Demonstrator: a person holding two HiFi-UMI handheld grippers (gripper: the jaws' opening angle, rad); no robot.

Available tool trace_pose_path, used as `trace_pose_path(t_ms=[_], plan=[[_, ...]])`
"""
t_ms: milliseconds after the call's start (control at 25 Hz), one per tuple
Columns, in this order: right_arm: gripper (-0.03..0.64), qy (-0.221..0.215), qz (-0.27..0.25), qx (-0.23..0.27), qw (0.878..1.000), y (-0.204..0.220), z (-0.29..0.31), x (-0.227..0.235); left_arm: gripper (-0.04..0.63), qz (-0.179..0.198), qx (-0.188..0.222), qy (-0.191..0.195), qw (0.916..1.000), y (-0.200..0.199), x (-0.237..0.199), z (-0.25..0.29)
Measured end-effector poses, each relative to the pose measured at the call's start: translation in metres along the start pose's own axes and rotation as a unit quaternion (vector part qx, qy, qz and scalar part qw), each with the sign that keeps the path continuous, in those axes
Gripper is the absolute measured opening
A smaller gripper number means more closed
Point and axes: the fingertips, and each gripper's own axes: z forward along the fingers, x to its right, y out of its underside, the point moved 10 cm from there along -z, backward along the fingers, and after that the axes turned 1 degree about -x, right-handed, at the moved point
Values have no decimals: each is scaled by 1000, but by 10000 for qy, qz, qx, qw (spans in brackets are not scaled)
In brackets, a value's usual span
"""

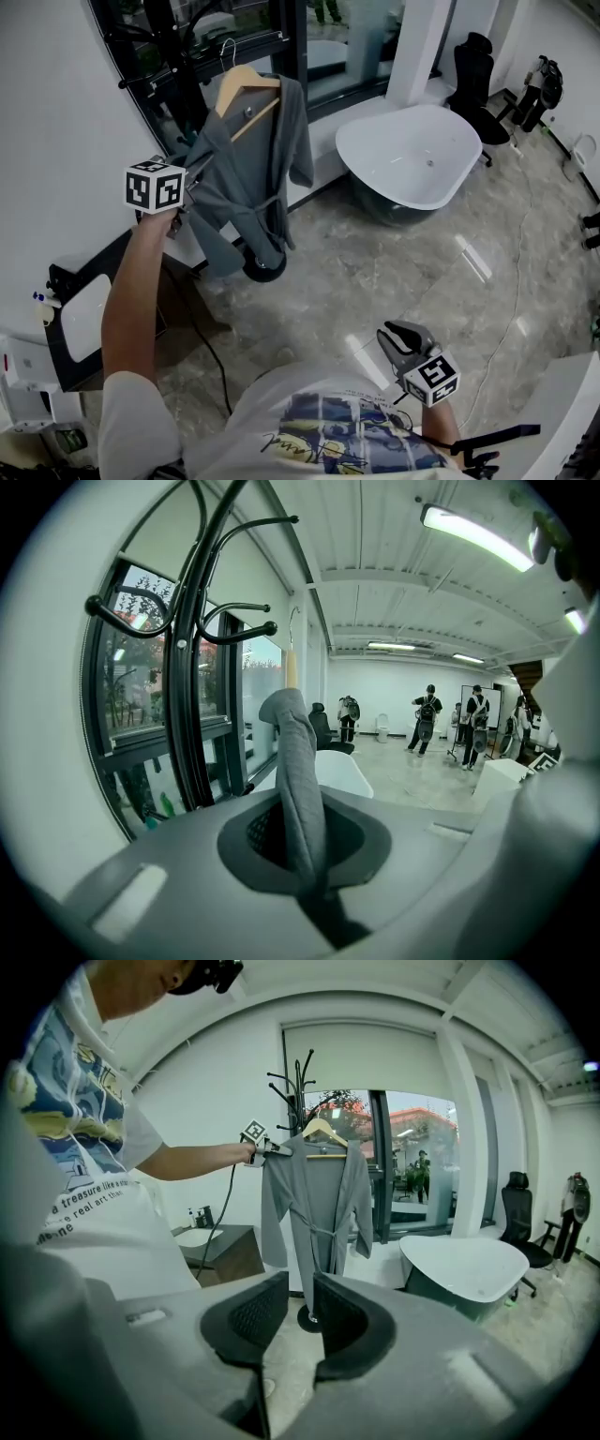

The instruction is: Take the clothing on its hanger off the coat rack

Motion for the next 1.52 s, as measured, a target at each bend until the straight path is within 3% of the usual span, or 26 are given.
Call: trace_pose_path(t_ms=[280,920,1520], plan=[[83,-207,-7,51,9998,14,-21,15,7,6,33,47,10000,3,48,-17],[75,-867,-253,93,9959,47,-50,45,8,151,222,129,9996,31,201,-98],[58,-1332,-556,-13,9895,51,-51,49,8,258,149,278,9992,54,312,-153]])
